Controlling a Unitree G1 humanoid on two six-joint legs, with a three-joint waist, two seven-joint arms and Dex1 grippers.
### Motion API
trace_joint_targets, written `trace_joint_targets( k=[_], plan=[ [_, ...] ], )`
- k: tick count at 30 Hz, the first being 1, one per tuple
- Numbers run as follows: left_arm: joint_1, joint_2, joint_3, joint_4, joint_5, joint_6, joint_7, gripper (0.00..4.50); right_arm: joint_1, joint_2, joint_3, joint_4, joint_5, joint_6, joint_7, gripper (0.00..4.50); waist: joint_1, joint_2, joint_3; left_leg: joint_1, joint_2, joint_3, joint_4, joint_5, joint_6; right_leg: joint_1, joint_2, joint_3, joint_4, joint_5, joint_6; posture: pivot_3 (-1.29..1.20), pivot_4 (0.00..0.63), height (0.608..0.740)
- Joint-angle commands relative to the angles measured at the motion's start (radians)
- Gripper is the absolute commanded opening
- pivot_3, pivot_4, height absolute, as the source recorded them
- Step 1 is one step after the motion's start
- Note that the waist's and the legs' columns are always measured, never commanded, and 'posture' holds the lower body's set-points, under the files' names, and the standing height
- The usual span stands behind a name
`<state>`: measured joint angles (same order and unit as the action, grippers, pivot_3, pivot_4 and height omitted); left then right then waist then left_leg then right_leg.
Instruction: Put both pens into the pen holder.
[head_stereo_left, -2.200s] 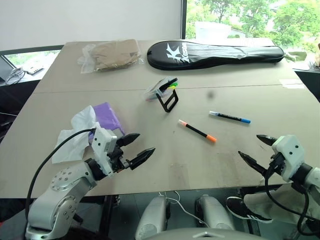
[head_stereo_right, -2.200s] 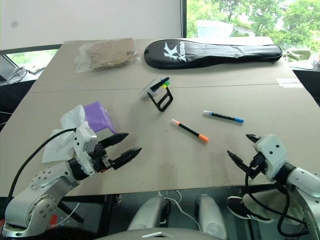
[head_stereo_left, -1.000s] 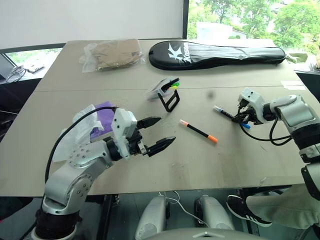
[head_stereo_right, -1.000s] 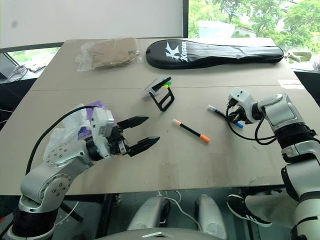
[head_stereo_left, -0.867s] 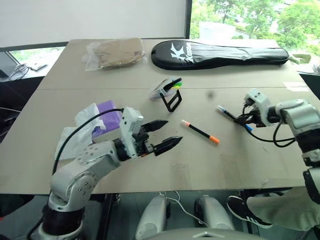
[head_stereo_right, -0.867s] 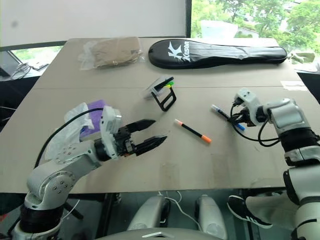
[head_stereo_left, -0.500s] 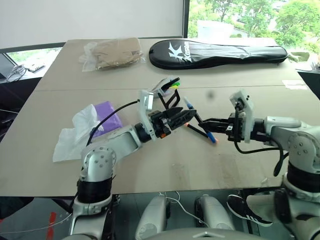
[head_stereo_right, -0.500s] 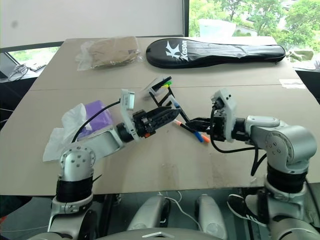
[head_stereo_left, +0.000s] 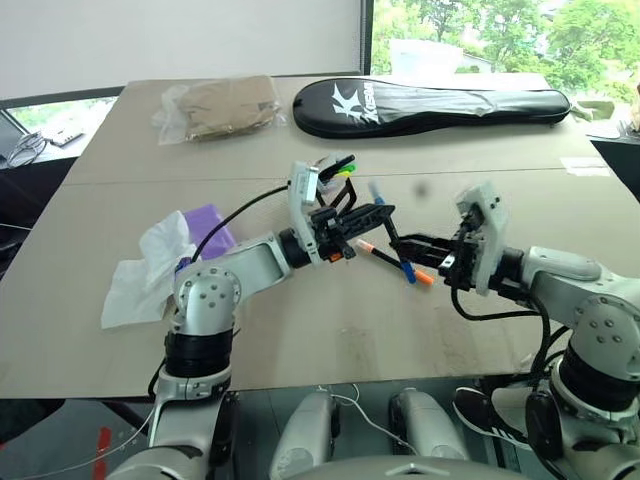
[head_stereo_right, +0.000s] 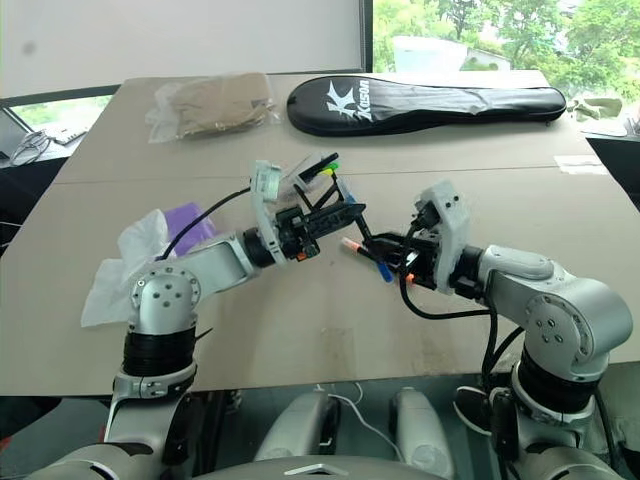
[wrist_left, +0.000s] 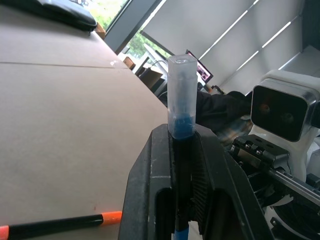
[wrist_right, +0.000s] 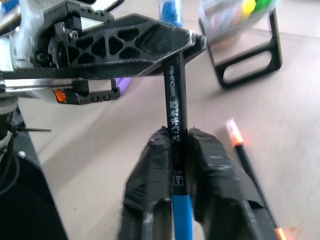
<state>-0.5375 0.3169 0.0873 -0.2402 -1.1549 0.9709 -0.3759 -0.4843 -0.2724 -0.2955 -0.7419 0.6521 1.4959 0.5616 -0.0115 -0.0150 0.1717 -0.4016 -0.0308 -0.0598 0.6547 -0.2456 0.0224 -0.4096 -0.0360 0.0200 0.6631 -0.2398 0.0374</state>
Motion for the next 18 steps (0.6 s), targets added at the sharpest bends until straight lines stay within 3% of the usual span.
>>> trace_joint_targets(
  k=[1,5,8,10,14,18],
  plan=[
    [-0.12,0.017,0.099,-0.002,-0.003,-0.079,0.005,0.0,0.053,-0.096,-0.076,-0.114,0.032,-0.129,0.023,2.06,0.006,0.0,0.0,-0.001,0.0,-0.001,0.0,0.0,0.0,0.0,0.0,-0.001,0.0,0.0,0.0,0.0,0.15,0.74],
    [-0.227,0.026,0.126,-0.025,0.056,-0.148,0.038,0.0,0.165,-0.291,-0.029,-0.156,-0.072,-0.323,0.039,3.92,0.003,-0.001,0.0,-0.001,0.0,0.0,0.0,0.0,0.0,0.0,-0.001,0.0,-0.002,0.0,0.001,0.0,0.15,0.74],
    [-0.25,0.167,-0.095,-0.08,0.532,-0.422,-0.001,0.0,0.256,-0.392,-0.046,-0.143,-0.092,-0.454,0.105,3.92,-0.001,-0.001,0.001,0.0,-0.001,0.001,-0.001,0.001,-0.001,0.0,-0.001,0.001,-0.002,-0.001,0.001,0.0,0.15,0.74],
    [-0.232,0.234,-0.217,-0.072,0.766,-0.597,-0.035,0.0,0.305,-0.434,-0.038,-0.132,-0.123,-0.545,0.125,3.92,-0.003,-0.001,0.0,0.002,0.0,0.005,-0.004,0.001,-0.001,0.0,0.001,0.004,-0.002,-0.001,0.001,0.0,0.15,0.74],
    [-0.18,0.252,-0.317,-0.045,0.976,-0.759,-0.054,0.0,0.358,-0.454,-0.033,-0.108,-0.136,-0.637,0.13,3.92,0.0,-0.001,0.001,0.003,0.001,0.007,-0.005,0.0,0.001,0.0,0.0,0.006,-0.002,-0.001,0.001,0.0,0.15,0.74],
    [-0.138,0.244,-0.364,-0.027,1.103,-0.785,-0.054,0.0,0.377,-0.477,-0.028,-0.099,-0.144,-0.669,0.122,3.92,0.001,-0.002,0.001,0.002,0.001,0.006,-0.003,-0.001,0.002,0.0,-0.001,0.006,-0.003,-0.001,0.001,0.0,0.15,0.74]
  ],
)
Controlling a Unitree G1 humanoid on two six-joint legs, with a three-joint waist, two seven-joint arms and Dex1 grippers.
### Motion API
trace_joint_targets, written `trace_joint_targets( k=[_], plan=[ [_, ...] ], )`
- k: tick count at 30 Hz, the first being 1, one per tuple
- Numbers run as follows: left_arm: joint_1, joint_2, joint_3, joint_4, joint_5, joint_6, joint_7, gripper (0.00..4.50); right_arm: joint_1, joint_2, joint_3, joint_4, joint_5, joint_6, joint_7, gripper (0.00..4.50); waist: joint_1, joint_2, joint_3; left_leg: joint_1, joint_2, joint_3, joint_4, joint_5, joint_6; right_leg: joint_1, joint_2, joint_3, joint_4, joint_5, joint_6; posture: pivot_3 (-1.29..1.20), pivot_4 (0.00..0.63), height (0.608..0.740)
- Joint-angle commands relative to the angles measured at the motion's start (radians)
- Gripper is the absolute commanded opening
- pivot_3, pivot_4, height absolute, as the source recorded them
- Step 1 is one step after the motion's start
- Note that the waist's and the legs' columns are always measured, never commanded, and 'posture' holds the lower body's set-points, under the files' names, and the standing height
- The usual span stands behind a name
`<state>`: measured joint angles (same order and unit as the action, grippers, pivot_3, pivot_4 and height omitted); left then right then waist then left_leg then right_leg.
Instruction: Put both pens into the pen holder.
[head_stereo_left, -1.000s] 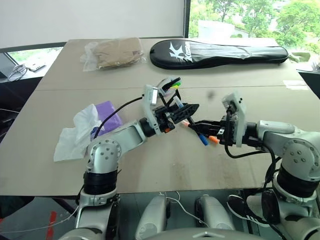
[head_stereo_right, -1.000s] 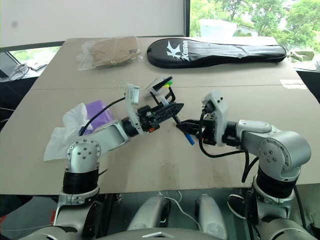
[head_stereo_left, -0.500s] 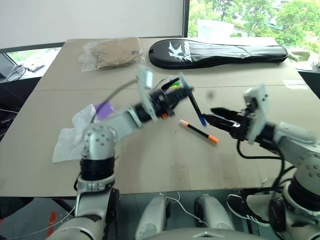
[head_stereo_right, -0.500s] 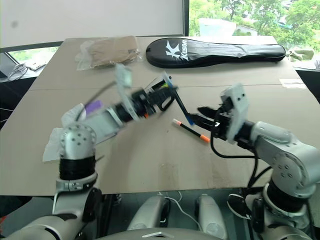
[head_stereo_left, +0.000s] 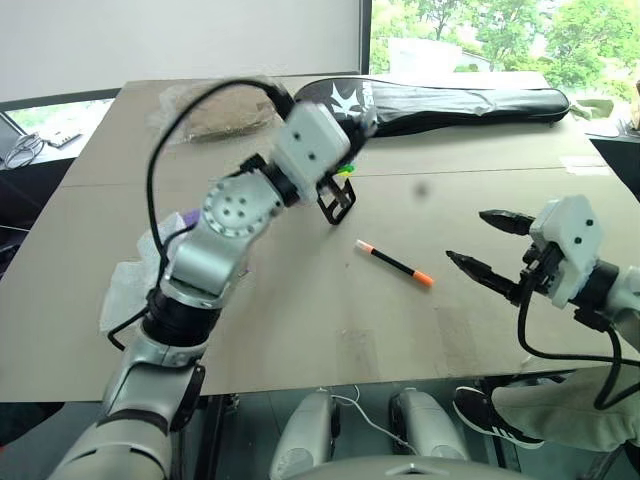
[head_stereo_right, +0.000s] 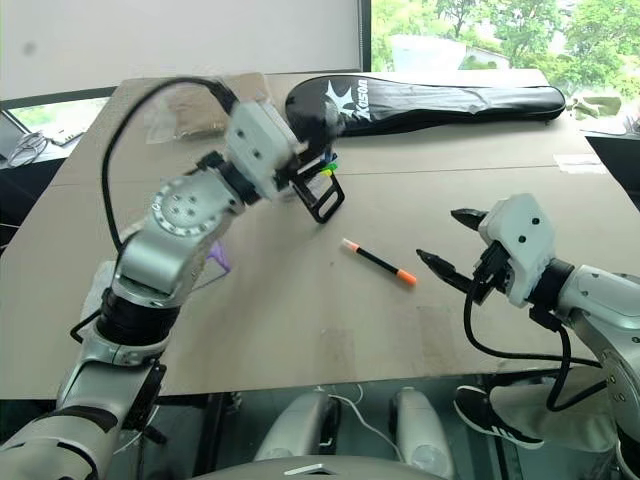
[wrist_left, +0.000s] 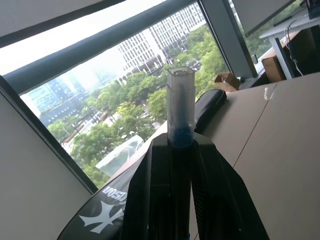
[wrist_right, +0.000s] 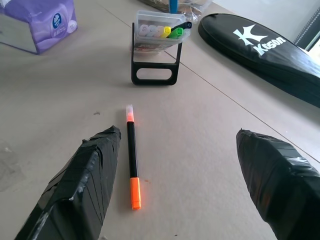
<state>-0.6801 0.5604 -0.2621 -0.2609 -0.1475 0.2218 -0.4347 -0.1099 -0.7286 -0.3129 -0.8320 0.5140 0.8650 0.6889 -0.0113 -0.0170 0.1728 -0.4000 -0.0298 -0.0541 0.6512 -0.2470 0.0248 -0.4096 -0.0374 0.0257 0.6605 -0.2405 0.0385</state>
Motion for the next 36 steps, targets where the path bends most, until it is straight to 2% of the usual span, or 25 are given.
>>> trace_joint_targets(
  k=[1,14,17,18,19,22,23,26,28,32,36],
  plan=[
    [0.009,-0.003,-0.017,-0.002,0.119,-0.035,0.005,0.0,0.005,-0.027,-0.01,-0.007,-0.004,-0.042,-0.008,3.92,0.001,0.0,0.0,0.0,0.0,-0.001,0.0,0.0,0.0,0.0,0.0,0.0,0.0,0.0,0.0,0.0,0.15,0.74],
    [0.004,-0.068,0.003,0.175,0.25,-0.04,-0.002,0.0,0.035,-0.057,-0.009,-0.021,0.005,-0.05,-0.041,3.92,0.004,-0.001,0.0,-0.001,0.0,-0.002,0.001,0.0,0.001,0.0,0.001,-0.003,0.0,0.0,0.0,0.0,0.15,0.74],
    [0.009,-0.094,0.028,0.185,0.239,-0.015,-0.003,1.64,0.059,-0.064,0.014,-0.016,-0.019,-0.078,-0.04,3.99,0.005,-0.001,0.0,-0.001,0.0,-0.003,0.001,0.0,0.001,0.0,0.001,-0.003,0.001,0.0,0.0,0.0,0.15,0.74],
    [0.013,-0.104,0.041,0.177,0.217,-0.011,-0.013,1.93,0.063,-0.067,0.029,-0.009,-0.027,-0.082,-0.042,3.99,0.004,-0.001,0.0,-0.001,0.0,-0.003,0.002,0.0,0.001,0.0,0.001,-0.003,0.001,0.0,0.0,0.0,0.15,0.74],
    [0.021,-0.125,0.065,0.159,0.161,0.011,-0.033,2.26,0.066,-0.071,0.054,0.003,-0.038,-0.075,-0.05,3.99,0.004,-0.001,0.0,-0.001,0.0,-0.003,0.002,0.0,0.001,0.0,0.001,-0.003,0.001,0.0,0.0,0.0,0.15,0.74],
    [0.06,-0.179,0.143,0.08,-0.036,0.08,-0.125,3.67,0.064,-0.076,0.136,0.047,-0.068,-0.055,-0.067,3.99,0.0,-0.001,0.0,-0.001,0.0,-0.003,0.002,0.0,0.001,0.0,0.0,-0.003,0.001,0.0,0.0,0.0,0.15,0.74],
    [0.101,-0.18,0.178,0.019,-0.169,0.158,-0.191,4.15,0.048,-0.069,0.181,0.074,-0.076,-0.046,-0.07,3.99,-0.002,-0.001,0.0,-0.001,0.0,-0.003,0.002,0.0,0.0,0.0,-0.002,-0.003,0.001,0.0,0.0,0.0,0.15,0.74],
    [0.205,-0.139,0.26,-0.112,-0.433,0.341,-0.305,4.15,-0.018,-0.054,0.3,0.168,-0.109,-0.023,-0.077,3.99,-0.006,-0.001,0.0,0.0,0.001,-0.002,0.002,0.002,-0.003,0.0,-0.002,-0.002,0.001,0.0,0.0,0.0,0.15,0.74],
    [0.283,-0.061,0.302,-0.169,-0.519,0.428,-0.354,4.15,-0.09,-0.036,0.388,0.276,-0.139,0.005,-0.076,3.99,-0.015,-0.001,0.001,0.001,0.003,-0.001,0.002,0.001,-0.002,0.0,0.0,-0.001,0.002,0.0,0.0,0.0,0.15,0.74],
    [0.406,0.084,0.339,-0.222,-0.539,0.465,-0.422,4.15,-0.204,-0.018,0.493,0.437,-0.162,0.006,-0.01,3.99,-0.017,-0.001,0.001,0.001,0.003,-0.001,0.002,0.0,0.0,0.0,0.002,-0.001,0.002,0.0,-0.001,0.0,0.15,0.74],
    [0.506,0.173,0.357,-0.255,-0.516,0.416,-0.482,4.15,-0.286,0.007,0.563,0.507,-0.165,0.021,0.04,3.99,-0.003,-0.001,0.002,0.001,0.002,-0.001,0.003,0.0,0.0,0.001,0.002,-0.001,0.002,0.0,-0.001,0.0,0.15,0.74]
  ],
)
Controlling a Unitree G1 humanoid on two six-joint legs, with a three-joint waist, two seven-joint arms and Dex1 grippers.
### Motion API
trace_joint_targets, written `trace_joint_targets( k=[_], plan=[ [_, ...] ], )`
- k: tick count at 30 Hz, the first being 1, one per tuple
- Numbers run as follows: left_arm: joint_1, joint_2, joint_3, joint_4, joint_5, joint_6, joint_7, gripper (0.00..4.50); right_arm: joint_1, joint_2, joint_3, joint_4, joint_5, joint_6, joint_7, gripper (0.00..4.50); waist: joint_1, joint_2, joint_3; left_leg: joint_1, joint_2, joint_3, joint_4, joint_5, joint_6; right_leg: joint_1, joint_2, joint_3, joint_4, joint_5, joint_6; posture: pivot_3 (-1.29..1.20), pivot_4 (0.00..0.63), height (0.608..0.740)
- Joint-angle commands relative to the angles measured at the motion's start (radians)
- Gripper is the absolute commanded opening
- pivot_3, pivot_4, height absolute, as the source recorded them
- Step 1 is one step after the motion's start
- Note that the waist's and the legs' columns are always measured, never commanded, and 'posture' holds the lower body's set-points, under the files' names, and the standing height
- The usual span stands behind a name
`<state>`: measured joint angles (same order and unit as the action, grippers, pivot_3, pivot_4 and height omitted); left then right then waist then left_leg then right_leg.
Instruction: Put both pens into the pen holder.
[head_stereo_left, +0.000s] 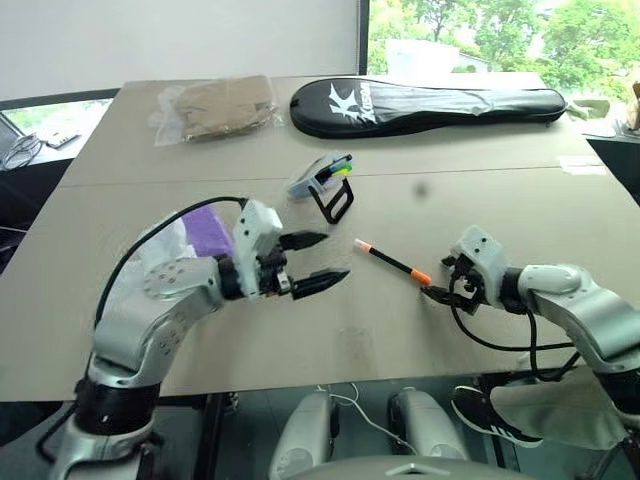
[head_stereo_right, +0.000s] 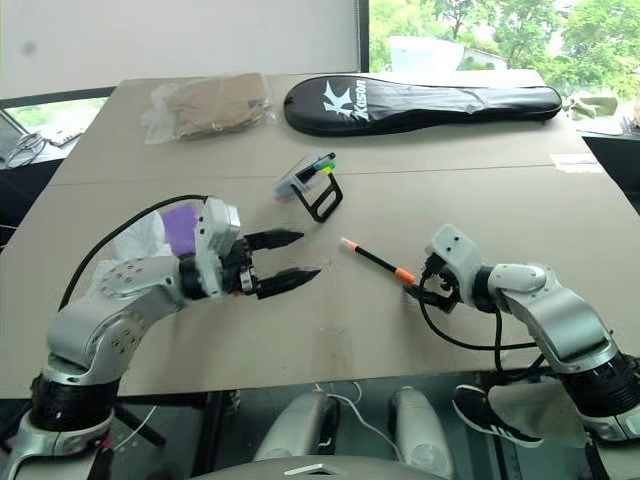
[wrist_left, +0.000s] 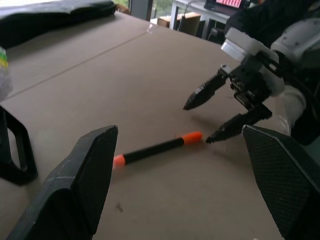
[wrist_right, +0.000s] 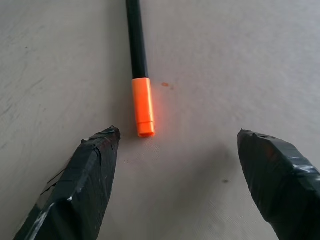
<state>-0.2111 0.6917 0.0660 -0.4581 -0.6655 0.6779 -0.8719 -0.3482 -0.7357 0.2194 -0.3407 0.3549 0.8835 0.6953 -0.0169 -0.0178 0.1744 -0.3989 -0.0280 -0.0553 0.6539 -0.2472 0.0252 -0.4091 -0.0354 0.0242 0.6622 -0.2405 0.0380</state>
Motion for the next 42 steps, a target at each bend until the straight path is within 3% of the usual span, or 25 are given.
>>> trace_joint_targets(
  k=[1,2,3,5,8,10,14,16,20,26,29,36,39,40,42],
  plan=[
    [0.062,0.059,0.035,-0.068,0.005,-0.052,-0.062,4.15,-0.065,0.028,0.045,0.033,-0.013,0.009,0.031,3.99,0.003,0.0,0.0,0.0,0.0,0.0,0.0,0.0,0.0,0.0,0.0,0.0,0.0,0.0,0.0,0.0,0.15,0.74],
    [0.087,0.077,0.038,-0.078,0.01,-0.065,-0.08,4.22,-0.078,0.038,0.057,0.045,-0.018,0.013,0.031,3.48,0.003,0.0,0.0,0.0,0.0,0.0,0.0,0.0,0.0,0.0,-0.002,0.0,-0.001,0.0,0.0,0.0,0.15,0.74],
    [0.106,0.09,0.04,-0.085,0.015,-0.076,-0.093,4.22,-0.086,0.045,0.065,0.054,-0.023,0.014,0.031,3.43,0.003,0.0,0.0,0.0,0.0,0.0,0.0,0.0,0.0,0.0,-0.003,0.0,-0.001,0.0,0.0,0.0,0.15,0.74],
    [0.145,0.115,0.057,-0.082,0.019,-0.088,-0.109,4.22,-0.093,0.062,0.072,0.066,-0.027,0.024,0.027,2.78,0.003,0.0,0.0,0.0,0.0,0.0,-0.001,0.0,0.0,0.0,-0.003,0.0,-0.001,0.0,0.0,0.0,0.15,0.74],
    [0.175,0.132,0.074,-0.061,0.018,-0.092,-0.111,4.22,-0.085,0.068,0.067,0.068,-0.04,0.032,0.02,1.33,0.004,0.0,0.0,0.0,0.0,-0.002,-0.001,0.0,0.0,0.0,-0.003,0.001,-0.001,0.0,-0.001,0.0,0.15,0.74],
    [0.172,0.119,0.077,-0.054,-0.017,-0.058,-0.092,4.22,-0.07,0.065,0.046,0.052,-0.036,0.035,0.016,0.12,0.006,0.0,0.0,0.0,0.0,-0.003,-0.001,0.0,0.0,0.0,-0.004,0.001,-0.001,0.0,-0.001,0.0,0.15,0.74],
    [0.123,0.02,0.129,-0.02,-0.216,0.105,0.045,4.22,-0.018,0.081,-0.073,-0.031,0.04,0.049,0.014,0.12,0.008,0.0,0.0,-0.001,0.0,-0.003,-0.001,0.0,0.0,0.001,-0.004,0.001,-0.001,0.0,0.0,0.0,0.15,0.74],
    [0.084,-0.042,0.137,-0.008,-0.32,0.186,0.135,4.22,0.031,0.101,-0.178,-0.152,0.149,0.083,0.027,0.12,0.012,0.0,0.0,-0.001,-0.001,-0.004,0.0,0.0,0.0,0.0,-0.005,0.0,-0.001,0.0,0.0,0.0,0.15,0.74],
    [-0.026,-0.255,0.143,0.074,-0.526,0.277,0.404,4.22,0.099,0.141,-0.25,-0.389,0.304,0.157,-0.009,0.12,0.012,0.0,0.0,-0.002,-0.001,-0.006,0.0,0.0,0.0,0.0,-0.005,-0.001,0.0,0.0,0.0,0.0,0.15,0.74],
    [-0.111,-0.326,0.118,0.125,-0.553,0.305,0.485,4.22,0.06,0.193,-0.25,-0.447,0.381,0.22,-0.107,0.12,0.003,-0.004,-0.002,0.0,-0.001,-0.004,0.001,0.0,0.0,0.001,-0.003,-0.002,0.002,0.0,0.0,0.0,0.15,0.74],
    [-0.145,-0.321,0.11,0.136,-0.55,0.313,0.464,3.49,0.049,0.202,-0.246,-0.447,0.392,0.218,-0.142,0.0,0.006,-0.004,-0.002,0.0,-0.001,-0.004,0.001,0.0,0.0,0.001,-0.002,-0.003,0.001,0.0,0.0,0.0,0.15,0.74],
    [-0.175,-0.298,0.11,0.132,-0.54,0.311,0.435,0.09,0.032,0.2,-0.25,-0.437,0.414,0.192,-0.167,0.0,0.006,-0.004,-0.002,-0.001,-0.002,-0.004,0.001,0.001,-0.002,0.001,-0.003,-0.002,0.001,0.0,0.0,0.0,0.15,0.74],
    [-0.186,-0.281,0.116,0.127,-0.538,0.302,0.429,0.03,0.031,0.206,-0.265,-0.42,0.427,0.174,-0.164,0.0,0.004,-0.003,-0.002,-0.001,-0.002,-0.004,0.001,0.001,-0.002,0.001,-0.003,-0.002,0.001,0.0,0.0,0.0,0.15,0.74],
    [-0.2,-0.272,0.12,0.121,-0.529,0.292,0.427,0.0,0.037,0.198,-0.28,-0.418,0.429,0.164,-0.156,0.95,0.004,-0.004,-0.002,-0.001,-0.002,-0.004,0.001,0.001,-0.002,0.001,-0.003,-0.002,0.001,0.0,0.0,0.0,0.15,0.74],
    [-0.27,-0.242,0.109,0.088,-0.436,0.227,0.427,0.0,0.093,0.099,-0.31,-0.458,0.383,0.125,-0.111,1.64,0.011,-0.004,-0.001,-0.001,-0.002,-0.004,0.0,0.0,-0.001,0.001,-0.003,-0.002,0.001,0.0,0.0,0.0,0.15,0.74]
  ],
)
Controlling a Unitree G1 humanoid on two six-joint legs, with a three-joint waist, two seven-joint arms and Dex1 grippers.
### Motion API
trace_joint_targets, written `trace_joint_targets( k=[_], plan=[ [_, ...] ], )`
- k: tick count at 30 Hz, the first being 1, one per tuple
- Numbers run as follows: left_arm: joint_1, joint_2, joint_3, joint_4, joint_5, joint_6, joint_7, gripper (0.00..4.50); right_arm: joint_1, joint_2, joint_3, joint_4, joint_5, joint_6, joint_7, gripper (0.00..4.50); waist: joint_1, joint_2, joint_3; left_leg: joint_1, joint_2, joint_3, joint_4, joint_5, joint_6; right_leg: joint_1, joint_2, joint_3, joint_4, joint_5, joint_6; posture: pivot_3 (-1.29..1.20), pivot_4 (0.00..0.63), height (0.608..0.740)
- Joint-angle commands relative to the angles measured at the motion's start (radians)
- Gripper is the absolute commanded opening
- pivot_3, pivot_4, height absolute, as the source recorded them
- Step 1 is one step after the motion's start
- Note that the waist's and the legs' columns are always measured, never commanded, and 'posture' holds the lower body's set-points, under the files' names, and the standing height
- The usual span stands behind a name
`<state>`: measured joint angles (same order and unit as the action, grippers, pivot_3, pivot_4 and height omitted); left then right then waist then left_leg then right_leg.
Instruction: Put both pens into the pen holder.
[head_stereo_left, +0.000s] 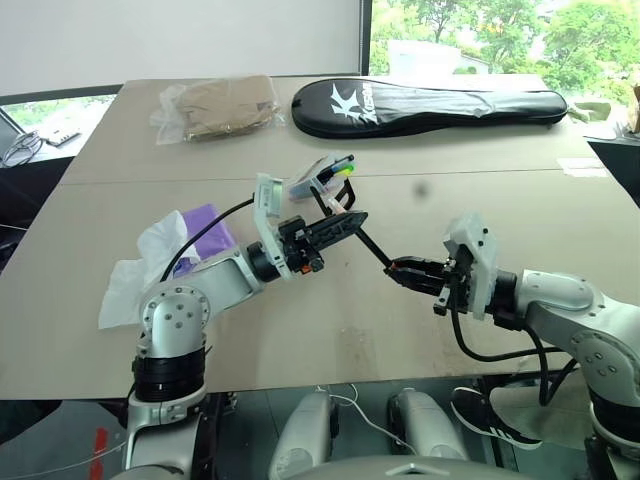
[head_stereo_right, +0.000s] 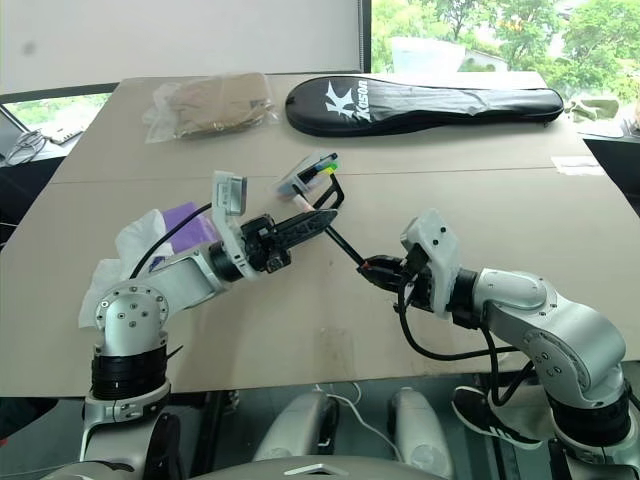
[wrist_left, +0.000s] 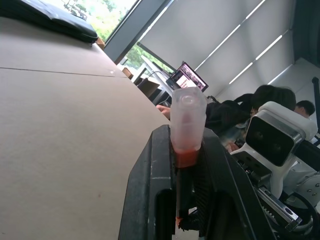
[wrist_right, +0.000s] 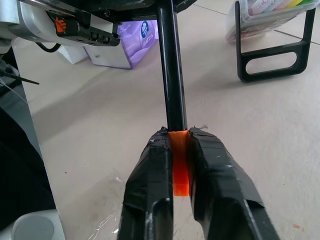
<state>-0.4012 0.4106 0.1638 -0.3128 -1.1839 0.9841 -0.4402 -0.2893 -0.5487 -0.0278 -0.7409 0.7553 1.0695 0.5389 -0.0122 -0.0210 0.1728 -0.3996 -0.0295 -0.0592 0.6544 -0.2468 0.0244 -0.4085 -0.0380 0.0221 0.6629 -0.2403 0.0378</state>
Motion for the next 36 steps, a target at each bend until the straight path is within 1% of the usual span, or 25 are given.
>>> trace_joint_targets(
  k=[1,2,3,4,7,10,12,17,23,28,32,35,36],
  plan=[
    [-0.102,0.053,-0.004,-0.073,0.132,-0.111,-0.013,0.0,0.057,-0.13,-0.066,-0.073,-0.05,-0.088,0.053,2.18,0.011,0.0,0.001,-0.001,-0.001,-0.002,0.0,0.0,0.0,0.0,0.001,-0.001,0.0,0.0,0.0,0.0,0.15,0.74],
    [-0.131,0.066,-0.022,-0.093,0.183,-0.147,-0.019,0.0,0.084,-0.178,-0.068,-0.081,-0.101,-0.126,0.052,2.53,0.014,-0.001,0.001,-0.002,-0.001,-0.002,0.0,0.0,0.0,0.0,0.002,-0.002,-0.001,0.0,0.0,0.0,0.15,0.74],
    [-0.153,0.072,-0.032,-0.106,0.213,-0.17,-0.022,0.0,0.106,-0.209,-0.07,-0.083,-0.129,-0.151,0.054,3.12,0.017,-0.001,0.001,-0.002,-0.001,-0.001,0.0,0.0,0.0,0.0,0.002,-0.002,-0.001,0.0,0.0,0.0,0.15,0.74],
    [-0.192,0.088,-0.065,-0.129,0.295,-0.221,-0.019,0.0,0.145,-0.241,-0.103,-0.092,-0.139,-0.181,0.076,3.55,0.02,-0.001,0.001,-0.002,-0.001,0.0,0.0,0.0,0.0,0.0,0.001,-0.002,-0.002,0.0,0.0,0.0,0.15,0.74],
    [-0.277,0.147,-0.216,-0.193,0.564,-0.369,-0.042,0.0,0.225,-0.278,-0.22,-0.083,-0.12,-0.224,0.114,3.55,0.027,-0.001,0.001,-0.002,-0.001,0.0,0.0,0.001,-0.002,0.0,0.001,-0.001,-0.003,0.0,0.0,0.0,0.15,0.74],
    [-0.306,0.193,-0.327,-0.18,0.763,-0.454,-0.044,0.0,0.258,-0.295,-0.248,-0.065,-0.138,-0.255,0.119,3.55,0.022,-0.001,0.001,-0.001,-0.001,0.003,-0.001,0.001,-0.002,0.0,0.001,0.002,-0.003,0.0,0.0,0.0,0.15,0.74],
    [-0.314,0.217,-0.376,-0.159,0.86,-0.499,-0.061,0.0,0.27,-0.308,-0.251,-0.061,-0.147,-0.267,0.126,3.55,0.019,-0.001,0.001,0.0,0.0,0.004,-0.002,0.0,0.0,0.0,0.001,0.003,-0.003,0.0,0.0,0.0,0.15,0.74],
    [-0.334,0.232,-0.448,-0.07,1.068,-0.58,-0.054,0.0,0.295,-0.33,-0.257,-0.054,-0.14,-0.272,0.149,3.55,0.022,-0.001,0.001,0.0,0.001,0.003,-0.002,0.0,0.001,0.0,0.003,0.002,-0.002,0.0,0.0,0.0,0.15,0.74],
    [-0.291,0.207,-0.455,-0.038,1.164,-0.603,-0.064,0.0,0.313,-0.329,-0.264,-0.052,-0.144,-0.28,0.151,3.55,0.024,-0.001,0.001,-0.001,0.0,0.004,-0.001,0.0,0.001,0.0,0.003,0.002,-0.002,0.0,0.001,0.0,0.15,0.74],
    [-0.284,0.173,-0.428,-0.004,1.219,-0.621,-0.046,0.0,0.335,-0.32,-0.271,-0.068,-0.146,-0.303,0.151,3.55,0.026,-0.001,0.001,-0.001,0.0,0.001,-0.001,0.0,0.001,0.0,0.003,0.0,-0.002,0.0,0.001,0.0,0.15,0.74],
    [-0.287,0.156,-0.423,0.03,1.254,-0.592,-0.05,0.0,0.35,-0.318,-0.273,-0.074,-0.147,-0.316,0.147,3.55,0.026,-0.001,0.001,-0.001,0.0,0.001,0.0,0.0,0.001,0.0,0.002,0.0,-0.002,0.0,0.001,0.0,0.15,0.74],
    [-0.279,0.128,-0.429,0.075,1.255,-0.544,-0.059,0.0,0.349,-0.318,-0.264,-0.072,-0.153,-0.326,0.143,3.55,0.025,-0.001,0.001,-0.001,0.0,0.002,0.0,0.0,0.001,0.0,0.003,0.0,-0.002,0.0,0.001,0.0,0.15,0.74],
    [-0.277,0.119,-0.433,0.097,1.268,-0.532,-0.049,0.48,0.347,-0.317,-0.262,-0.07,-0.154,-0.327,0.141,3.6,0.025,-0.001,0.001,-0.001,0.0,0.001,0.0,0.0,0.001,0.0,0.003,0.0,-0.002,0.0,0.001,0.0,0.15,0.74]
  ],
)
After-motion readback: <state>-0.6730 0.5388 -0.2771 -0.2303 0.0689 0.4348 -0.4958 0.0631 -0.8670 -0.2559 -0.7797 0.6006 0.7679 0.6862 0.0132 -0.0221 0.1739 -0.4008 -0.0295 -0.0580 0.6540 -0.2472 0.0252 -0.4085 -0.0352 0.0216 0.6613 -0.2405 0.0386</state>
